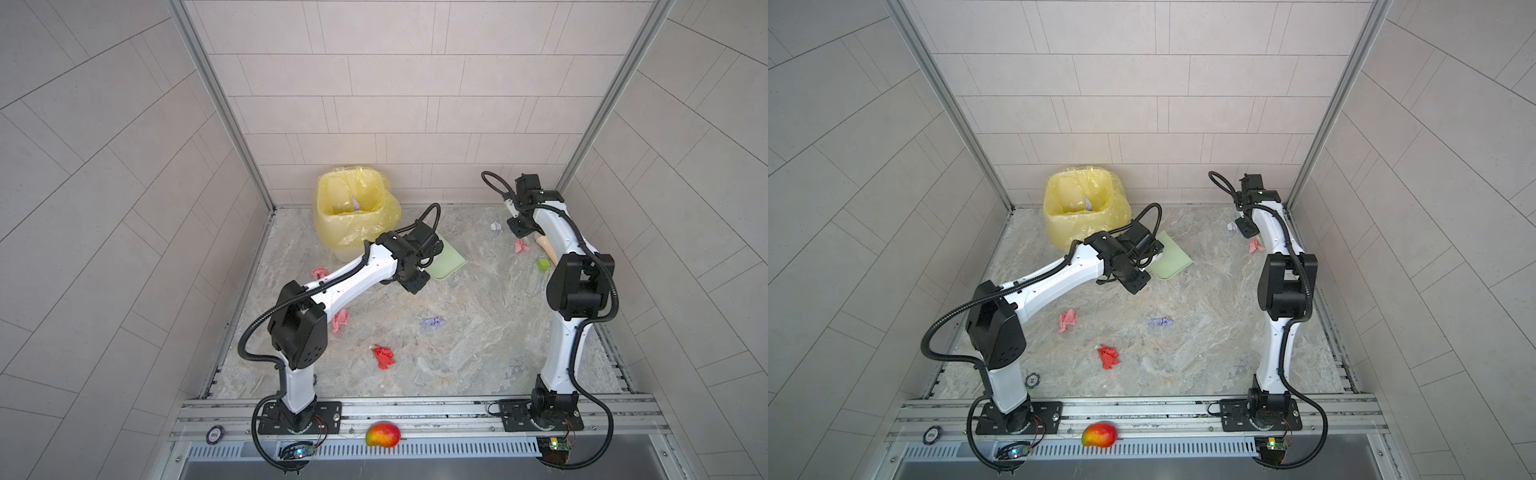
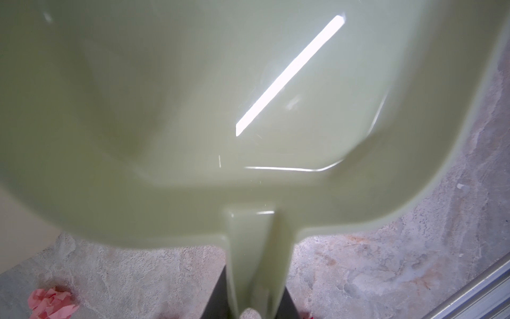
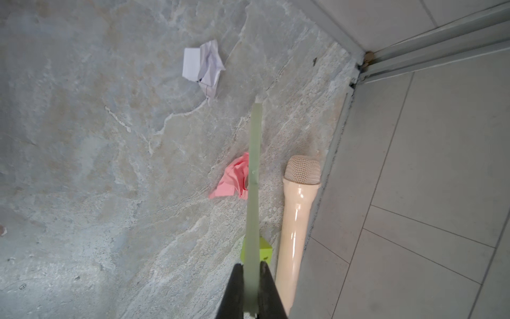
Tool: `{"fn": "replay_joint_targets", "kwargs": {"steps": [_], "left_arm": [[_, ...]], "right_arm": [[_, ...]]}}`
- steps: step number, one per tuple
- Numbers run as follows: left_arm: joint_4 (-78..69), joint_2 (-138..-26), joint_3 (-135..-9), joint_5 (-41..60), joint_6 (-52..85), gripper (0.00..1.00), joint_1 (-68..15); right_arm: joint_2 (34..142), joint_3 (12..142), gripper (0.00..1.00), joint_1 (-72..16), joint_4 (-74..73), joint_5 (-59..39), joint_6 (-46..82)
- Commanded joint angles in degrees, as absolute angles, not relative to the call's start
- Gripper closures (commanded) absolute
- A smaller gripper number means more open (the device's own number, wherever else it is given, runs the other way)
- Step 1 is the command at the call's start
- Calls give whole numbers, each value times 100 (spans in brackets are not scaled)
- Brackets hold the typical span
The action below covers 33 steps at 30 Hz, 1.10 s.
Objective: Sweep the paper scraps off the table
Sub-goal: 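Lower the dustpan beside the pink scrap while the right gripper brings the brush behind it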
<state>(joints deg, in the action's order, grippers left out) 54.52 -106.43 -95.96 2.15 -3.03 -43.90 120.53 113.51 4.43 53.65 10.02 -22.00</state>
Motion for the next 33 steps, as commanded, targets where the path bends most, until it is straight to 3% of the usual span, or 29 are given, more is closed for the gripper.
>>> {"fn": "replay_joint_targets", "kwargs": {"steps": [1,17,25,33], "left_arm": [[5458,-10718,-9536,211,-331,100,-4407],[5659,-10818,-9527,178,-501,100,-4406],[5675,-10837,-9484,220,-501,100,-4412],[5701,-10930,-9522,280,-505,100,-4421]], "right_arm": [[11760,11136,100,418,5679,810,-2151],[10735,10095,100,-468,6581,336,-1478],[10254,10198,100,-813,7220,-296,-1219],[10263,10460,100,-780,7288,422,-1213]]}}
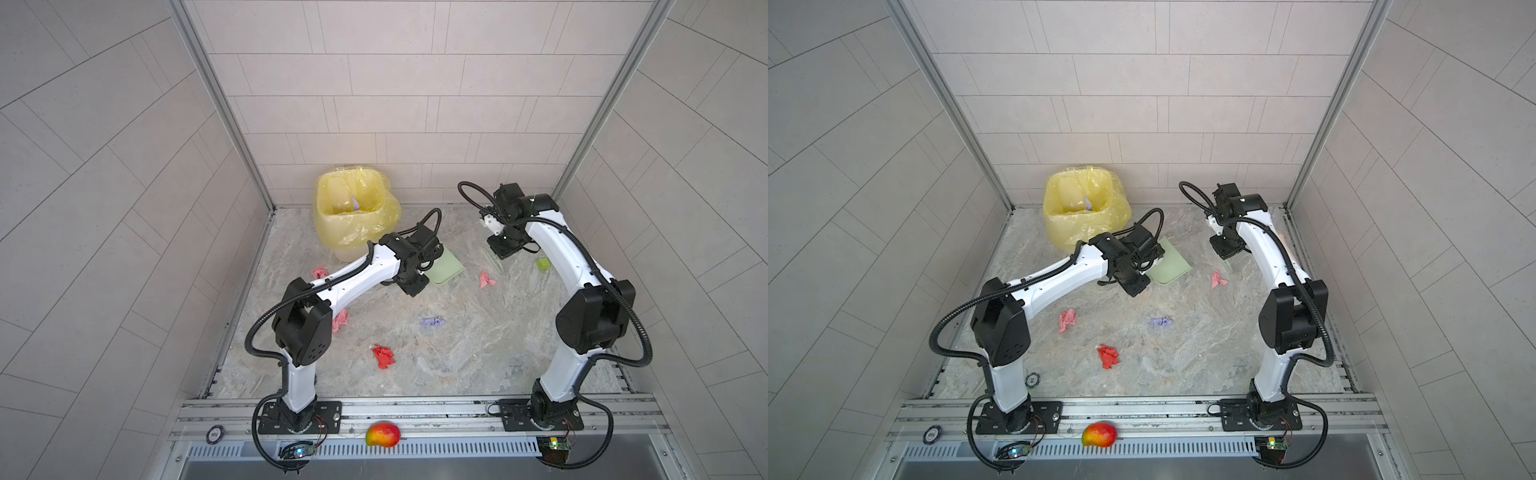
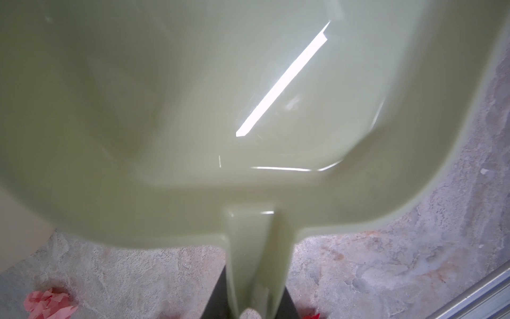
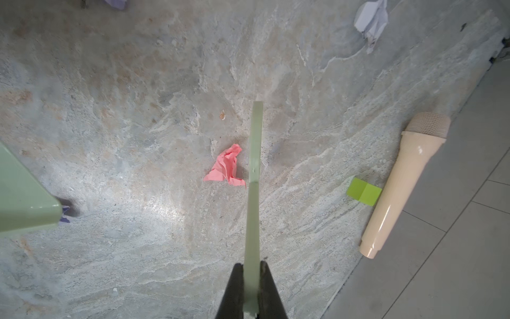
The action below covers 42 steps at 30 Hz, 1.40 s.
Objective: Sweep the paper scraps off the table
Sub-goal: 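Lower the dustpan beside the pink scrap while the right gripper brings the brush behind it, then sweep the pink scrap into the dustpan with the right gripper's brush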
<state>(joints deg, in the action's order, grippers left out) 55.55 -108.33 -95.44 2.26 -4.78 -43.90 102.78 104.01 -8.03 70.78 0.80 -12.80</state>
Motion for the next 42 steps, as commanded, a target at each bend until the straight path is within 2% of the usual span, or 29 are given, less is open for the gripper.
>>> {"fn": "replay_joint_targets", "kwargs": {"steps": [1,7,17,28,42], "left_arm": [[5728,-10980,-9563,311,-505,100,-4427],[5928,-11285,-9863,375,-619,100,-4530],[6532,-12022,-10700,371,-869,100,-4709],[6873,-12528,-11012,504,-1002,100,-4860],[7570,-13402,-12047,764,-1212,100,-4991]], "right_arm": [[10337,10459,100,-778,7269,537,-1221],[10799,10460,100,-777,7268,840,-1257],[10680,10033,100,-895,7277,259,-1146],[10336,10000,100,-1090,7503,-359,-943],[10488,10618,100,-1027,7744,245,-891]]}}
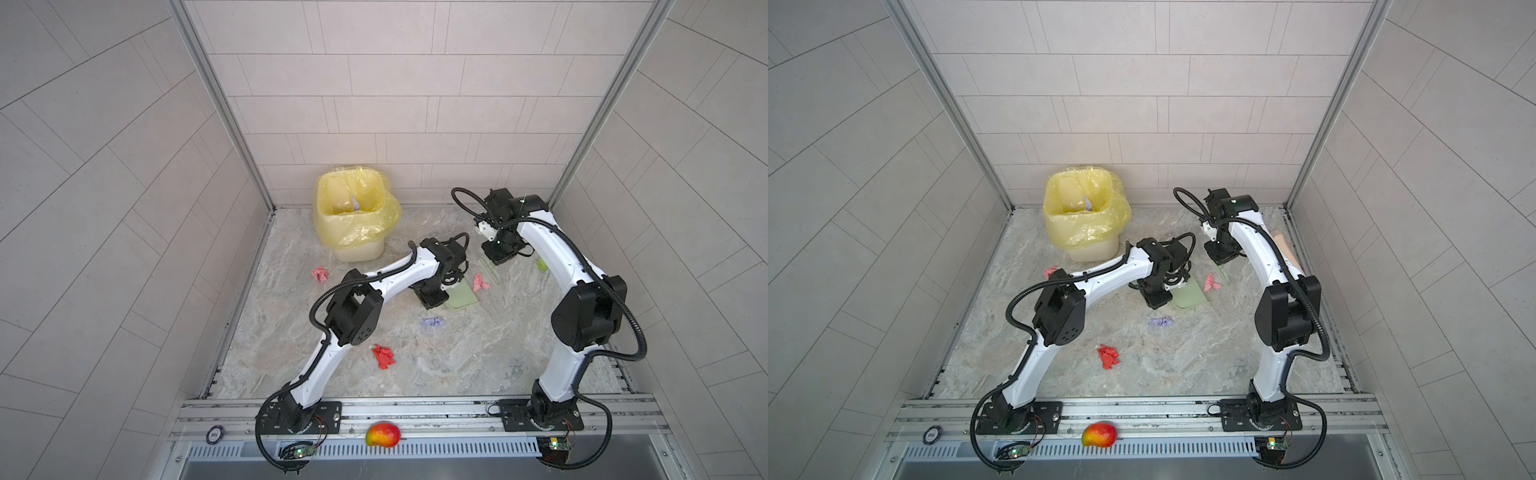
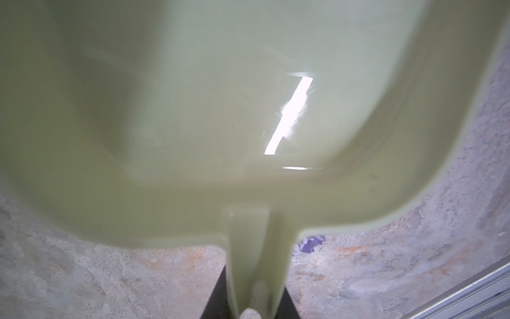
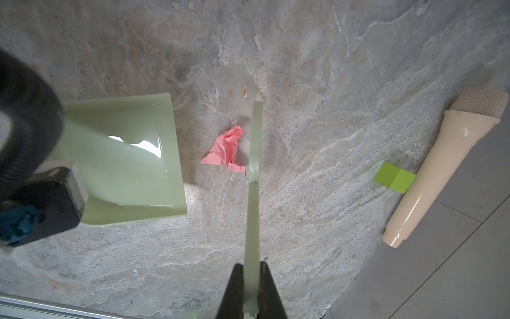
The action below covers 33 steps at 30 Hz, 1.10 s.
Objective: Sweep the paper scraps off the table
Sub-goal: 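Sweep the pink scrap into the dustpan with the right gripper's brush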
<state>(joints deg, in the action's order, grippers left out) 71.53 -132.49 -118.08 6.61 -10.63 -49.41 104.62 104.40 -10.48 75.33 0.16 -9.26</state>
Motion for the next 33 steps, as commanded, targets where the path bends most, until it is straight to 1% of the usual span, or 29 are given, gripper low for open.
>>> {"fn": "replay_joint_targets", "kwargs": {"steps": [1,12,25,33], "left_arm": [[7637,-13465,-12111,760,-1228,100,-4997],[8097,-13967,-12729,740,-1214,100,-5010],[8304,-14317,-13206,690,-1142,100,-5010],[8378,-14515,-13370,651,-1145,100,-5010]], "right_arm": [[10542,10647,100,-1020,7726,225,-887],[10990,10866,100,-1038,7769,275,-894],[10873,10417,100,-1142,7744,99,-883],[10823,10393,100,-1305,7854,-7,-857]]}}
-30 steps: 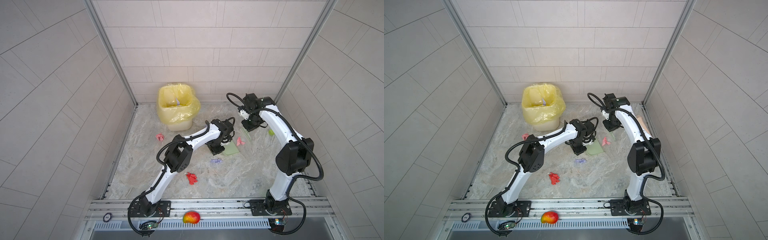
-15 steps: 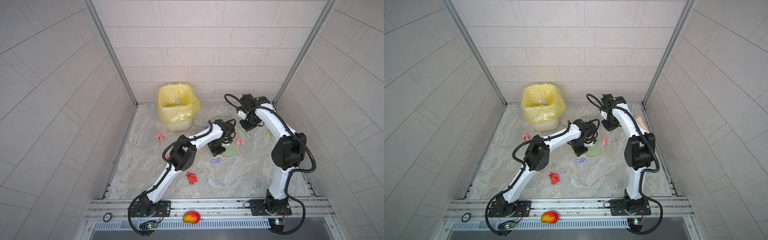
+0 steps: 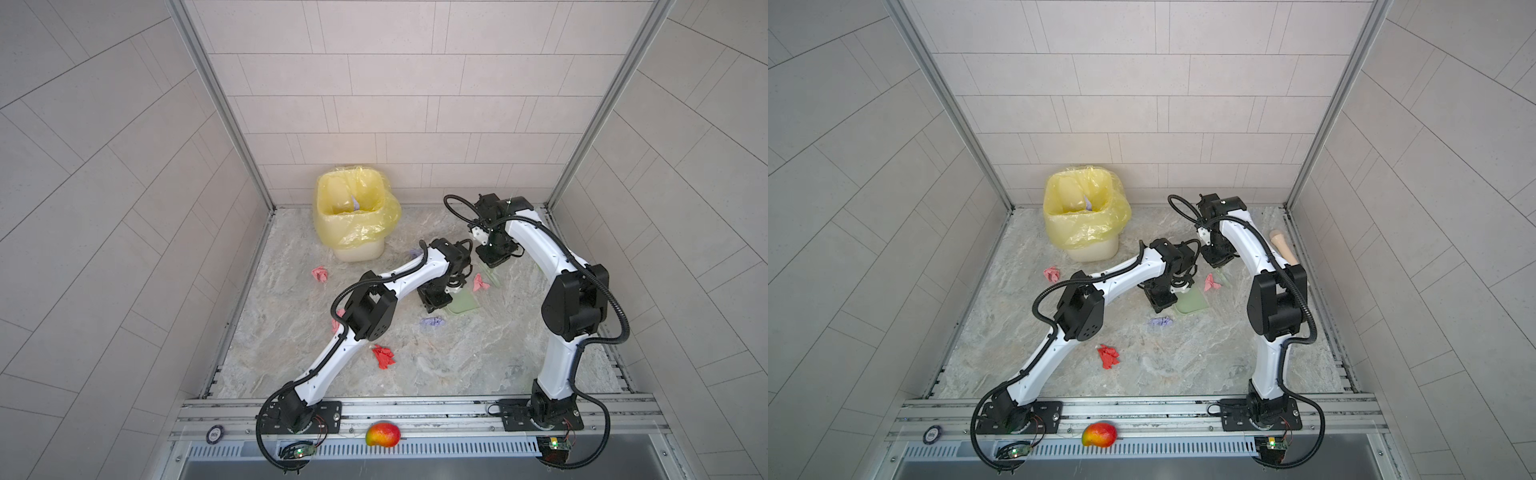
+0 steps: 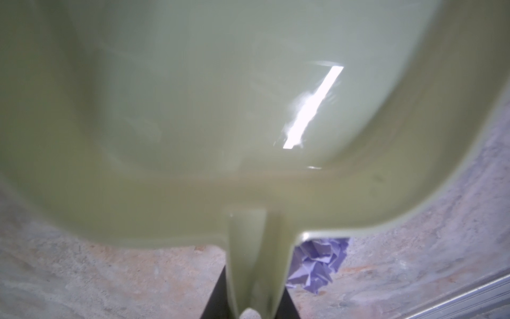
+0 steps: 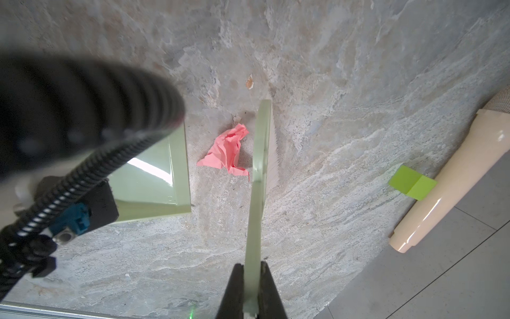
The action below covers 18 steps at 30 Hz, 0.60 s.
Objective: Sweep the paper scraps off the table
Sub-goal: 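Sweep the pink scrap into the dustpan with the right gripper's brush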
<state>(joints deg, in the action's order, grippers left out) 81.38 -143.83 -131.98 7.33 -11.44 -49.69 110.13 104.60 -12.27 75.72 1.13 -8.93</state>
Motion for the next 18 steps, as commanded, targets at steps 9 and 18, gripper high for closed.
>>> {"fn": "replay_joint_targets", "kwargs": {"steps": [9,18], "left_arm": [[8387,-14552,-13394,633,-1143,100,-5003],[8343,-14544,-13380,650,-1152,100,-5002]], "right_arm": [[10521,10264,100,-1562,8000,-519,-730],[9994,9926,100,-1818,8103,-1368,-582]]}}
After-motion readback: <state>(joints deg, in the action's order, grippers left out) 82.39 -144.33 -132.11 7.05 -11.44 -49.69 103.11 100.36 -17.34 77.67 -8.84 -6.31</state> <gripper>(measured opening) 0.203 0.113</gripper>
